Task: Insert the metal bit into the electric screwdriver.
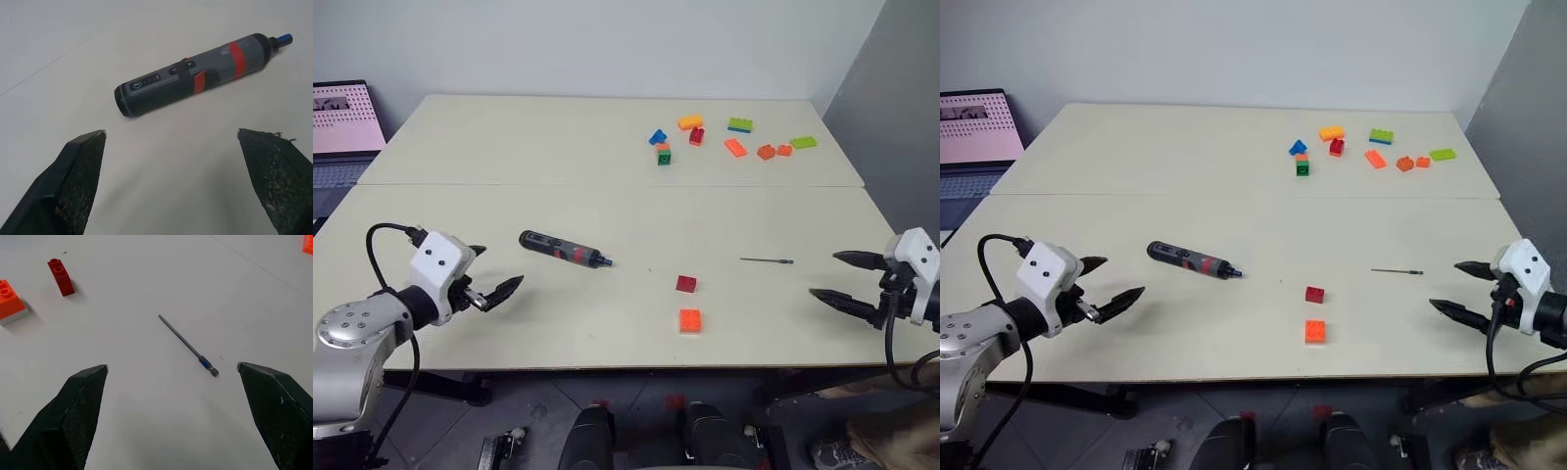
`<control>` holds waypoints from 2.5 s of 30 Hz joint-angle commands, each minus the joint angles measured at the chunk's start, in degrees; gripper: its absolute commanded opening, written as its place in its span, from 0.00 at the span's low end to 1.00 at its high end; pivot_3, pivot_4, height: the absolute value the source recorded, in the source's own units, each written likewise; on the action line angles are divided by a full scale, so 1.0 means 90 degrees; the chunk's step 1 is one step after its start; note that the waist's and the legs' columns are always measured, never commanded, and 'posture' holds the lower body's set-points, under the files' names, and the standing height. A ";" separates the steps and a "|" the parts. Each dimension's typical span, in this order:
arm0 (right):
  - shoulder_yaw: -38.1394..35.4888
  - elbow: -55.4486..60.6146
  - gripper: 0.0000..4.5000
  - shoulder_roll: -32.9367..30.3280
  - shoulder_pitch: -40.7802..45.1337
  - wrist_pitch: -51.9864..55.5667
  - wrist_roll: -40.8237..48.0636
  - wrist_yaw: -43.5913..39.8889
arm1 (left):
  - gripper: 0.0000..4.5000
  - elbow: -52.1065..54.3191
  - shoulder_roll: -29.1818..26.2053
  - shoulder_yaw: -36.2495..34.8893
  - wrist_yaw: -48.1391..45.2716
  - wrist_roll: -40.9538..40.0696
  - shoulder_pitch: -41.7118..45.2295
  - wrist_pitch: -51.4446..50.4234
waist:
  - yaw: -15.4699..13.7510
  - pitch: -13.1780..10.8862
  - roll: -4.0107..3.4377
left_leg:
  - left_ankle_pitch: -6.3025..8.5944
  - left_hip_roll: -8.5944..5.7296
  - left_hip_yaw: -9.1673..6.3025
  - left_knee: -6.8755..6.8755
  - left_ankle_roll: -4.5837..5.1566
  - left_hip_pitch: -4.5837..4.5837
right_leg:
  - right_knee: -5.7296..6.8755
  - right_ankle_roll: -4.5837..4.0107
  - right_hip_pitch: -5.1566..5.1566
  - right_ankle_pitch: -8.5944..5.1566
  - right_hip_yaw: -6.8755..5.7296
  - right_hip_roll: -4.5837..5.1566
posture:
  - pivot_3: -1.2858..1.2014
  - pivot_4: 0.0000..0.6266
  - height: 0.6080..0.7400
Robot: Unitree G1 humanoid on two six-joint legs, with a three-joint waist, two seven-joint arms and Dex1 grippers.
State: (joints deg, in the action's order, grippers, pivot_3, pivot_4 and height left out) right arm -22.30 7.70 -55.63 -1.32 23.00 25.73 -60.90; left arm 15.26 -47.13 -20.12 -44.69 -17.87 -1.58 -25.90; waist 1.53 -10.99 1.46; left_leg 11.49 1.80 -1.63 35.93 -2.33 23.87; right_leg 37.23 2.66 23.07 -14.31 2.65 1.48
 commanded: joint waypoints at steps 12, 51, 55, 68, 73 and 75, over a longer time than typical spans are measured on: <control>-0.0072 0.0146 0.99 -0.0036 0.0069 -0.0032 0.0025 0.0052 | 1.00 0.0176 -0.0225 -0.0014 -0.0340 -0.0052 0.0036 0.0226 | 0.0003 0.0000 0.0000 | 0.0000 0.0000 0.0006 0.0001 0.0000 0.0000 | 0.0007 0.0001 0.0005 0.0001 0.0005 0.0000 | 0.52 0.24 1.00; 0.4492 -0.2263 0.87 0.2416 0.4315 -0.0372 -0.1743 -0.0557 | 1.00 0.1953 0.0122 0.1865 -0.1284 -0.0794 0.0151 0.0403 | 0.0034 0.0002 0.0003 | -0.0002 0.0007 0.0007 0.0015 0.0001 -0.0007 | 0.0068 -0.0005 0.0024 -0.0001 0.0017 -0.0018 | 0.52 0.24 1.00; 0.4442 -0.2512 0.63 0.2554 0.4379 -0.0565 -0.1824 -0.0609 | 1.00 0.1916 0.0311 0.1916 -0.1229 -0.0740 0.0172 0.0601 | 0.0033 0.0002 0.0003 | -0.0002 0.0009 0.0005 0.0014 0.0001 -0.0009 | 0.0072 -0.0006 0.0025 -0.0002 0.0016 -0.0021 | 0.52 0.24 1.00; 0.4147 -0.2240 0.10 0.2661 0.4232 -0.0584 -0.1734 -0.0516 | 1.00 0.1462 0.0980 0.1925 -0.1009 -0.0880 0.0351 0.0998 | 0.0032 0.0002 0.0003 | -0.0002 0.0010 0.0003 0.0018 0.0001 -0.0012 | 0.0078 -0.0006 0.0023 -0.0001 0.0017 -0.0022 | 0.52 0.24 1.00; 0.3043 -0.1905 0.10 0.2355 0.4016 -0.0372 -0.1494 0.0261 | 1.00 0.1445 0.1382 0.2055 -0.1076 -0.1287 0.0698 0.0923 | -0.0008 0.0002 0.0003 | -0.0002 0.0007 -0.0001 0.0017 0.0001 -0.0006 | 0.0078 -0.0004 0.0024 -0.0001 0.0015 -0.0023 | 0.52 0.24 1.00; 0.2521 -0.2096 0.10 0.2196 0.3932 -0.0425 -0.1545 0.0792 | 1.00 0.1447 0.1493 0.2119 -0.1022 -0.1310 0.0837 0.0876 | -0.0011 0.0002 0.0003 | -0.0002 0.0005 0.0000 0.0018 0.0001 -0.0003 | 0.0072 -0.0003 0.0021 0.0000 0.0017 -0.0022 | 0.52 0.24 1.00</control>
State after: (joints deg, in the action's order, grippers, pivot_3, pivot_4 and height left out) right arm 6.40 -11.29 -34.09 34.53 19.46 11.05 -58.38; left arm 27.00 -34.44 -1.53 -54.42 -28.37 4.50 -18.28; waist 1.43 -10.97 1.49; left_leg 11.47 1.84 -1.61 36.09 -2.32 23.84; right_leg 37.87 2.65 23.25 -14.30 2.83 1.29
